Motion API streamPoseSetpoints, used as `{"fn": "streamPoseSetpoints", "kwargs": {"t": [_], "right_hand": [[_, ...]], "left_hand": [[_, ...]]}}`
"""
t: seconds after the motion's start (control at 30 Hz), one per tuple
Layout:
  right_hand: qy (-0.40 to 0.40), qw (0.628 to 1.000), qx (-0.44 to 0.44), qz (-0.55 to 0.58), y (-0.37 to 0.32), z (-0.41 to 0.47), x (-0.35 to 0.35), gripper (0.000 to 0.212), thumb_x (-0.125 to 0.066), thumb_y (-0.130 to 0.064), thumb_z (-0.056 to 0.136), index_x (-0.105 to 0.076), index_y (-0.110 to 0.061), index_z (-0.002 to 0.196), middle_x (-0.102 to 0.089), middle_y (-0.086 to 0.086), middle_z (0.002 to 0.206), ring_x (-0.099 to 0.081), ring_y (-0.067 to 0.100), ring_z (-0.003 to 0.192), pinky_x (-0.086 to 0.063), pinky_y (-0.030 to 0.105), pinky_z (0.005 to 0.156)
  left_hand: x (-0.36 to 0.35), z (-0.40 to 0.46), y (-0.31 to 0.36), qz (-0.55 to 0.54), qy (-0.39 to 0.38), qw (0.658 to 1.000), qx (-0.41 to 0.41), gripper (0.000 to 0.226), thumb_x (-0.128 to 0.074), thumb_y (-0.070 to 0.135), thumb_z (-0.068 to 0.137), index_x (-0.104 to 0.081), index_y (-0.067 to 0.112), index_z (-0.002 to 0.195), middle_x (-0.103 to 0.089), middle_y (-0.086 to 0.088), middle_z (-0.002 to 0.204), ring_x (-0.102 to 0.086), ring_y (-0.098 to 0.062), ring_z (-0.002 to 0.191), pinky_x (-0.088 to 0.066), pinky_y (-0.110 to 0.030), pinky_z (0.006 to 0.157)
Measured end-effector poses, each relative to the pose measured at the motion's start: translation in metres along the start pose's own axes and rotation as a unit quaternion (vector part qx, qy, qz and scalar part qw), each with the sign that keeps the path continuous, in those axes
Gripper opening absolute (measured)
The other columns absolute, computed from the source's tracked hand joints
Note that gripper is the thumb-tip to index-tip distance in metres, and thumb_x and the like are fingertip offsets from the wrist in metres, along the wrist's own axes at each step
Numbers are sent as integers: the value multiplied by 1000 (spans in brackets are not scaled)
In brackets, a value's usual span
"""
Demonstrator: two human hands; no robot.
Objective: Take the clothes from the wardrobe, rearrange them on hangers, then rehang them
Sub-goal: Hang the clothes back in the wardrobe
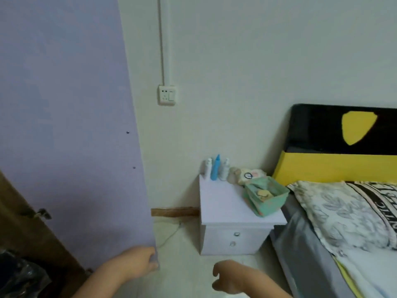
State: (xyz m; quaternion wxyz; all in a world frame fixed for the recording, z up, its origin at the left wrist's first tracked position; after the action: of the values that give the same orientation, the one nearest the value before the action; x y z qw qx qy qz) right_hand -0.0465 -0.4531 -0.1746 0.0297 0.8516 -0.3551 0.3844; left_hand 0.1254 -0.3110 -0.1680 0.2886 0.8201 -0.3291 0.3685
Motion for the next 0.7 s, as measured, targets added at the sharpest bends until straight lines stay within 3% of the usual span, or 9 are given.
{"fn": "streamPoseSetpoints", "kwargs": {"t": [0.07,0.1,0.17,0.33,0.47,0.63,0.7], "right_hand": [[17,998,-37,38,38,-12,-1,49,-47,-33,96,-41,-12,139,-36,6,147,-37,25,134,-30,35,109],[26,997,-54,56,57,-19,-2,48,-47,-33,95,-42,-12,138,-37,6,147,-38,25,134,-31,34,108],[40,992,-82,82,93,-35,-7,47,-46,-32,95,-43,-10,137,-39,8,145,-39,25,132,-33,33,106],[59,978,-142,139,186,-83,-26,45,-47,-28,93,-46,-7,133,-44,12,140,-44,26,127,-37,32,103],[60,964,-195,170,271,-126,-51,37,-46,-23,92,-54,-1,120,-54,17,128,-51,31,119,-41,32,93],[85,933,-262,232,372,-197,-95,43,-46,-27,95,-46,-6,133,-47,13,138,-46,27,126,-37,32,102],[98,917,-290,256,407,-230,-116,43,-44,-25,95,-45,-6,134,-45,13,140,-44,27,128,-36,32,103]], "left_hand": [[-1,17,34,16,3,999,-37,19,-42,34,95,-55,24,104,-58,2,111,-51,-17,115,-40,-17,80],[-2,25,51,20,7,999,-49,31,-41,34,94,-52,19,120,-55,-1,126,-49,-18,120,-39,-19,90],[-3,37,86,27,2,997,-72,41,-41,33,94,-45,17,132,-49,-3,137,-48,-17,123,-38,-21,97],[-17,64,196,85,-21,988,-129,39,-42,35,93,-49,18,128,-51,-4,133,-50,-18,119,-39,-19,92],[-44,76,294,113,-35,975,-190,40,-41,36,94,-47,17,129,-50,-4,135,-48,-19,121,-37,-21,97],[-94,77,417,150,-68,953,-253,41,-41,39,94,-44,22,131,-46,-1,138,-44,-18,125,-34,-25,102],[-115,76,464,166,-86,940,-286,36,-42,39,94,-47,23,126,-50,1,129,-48,-17,121,-38,-23,96]]}}
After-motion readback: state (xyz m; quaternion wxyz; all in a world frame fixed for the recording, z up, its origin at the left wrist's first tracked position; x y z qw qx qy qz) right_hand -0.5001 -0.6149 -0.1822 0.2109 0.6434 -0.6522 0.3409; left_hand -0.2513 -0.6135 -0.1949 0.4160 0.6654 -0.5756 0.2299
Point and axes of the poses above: each hand's wrist, its own z-axis towards the middle knuckle, its own x-axis out of the back of the hand, y = z × x, the point moved 5 cm from there along z, towards the middle knuckle
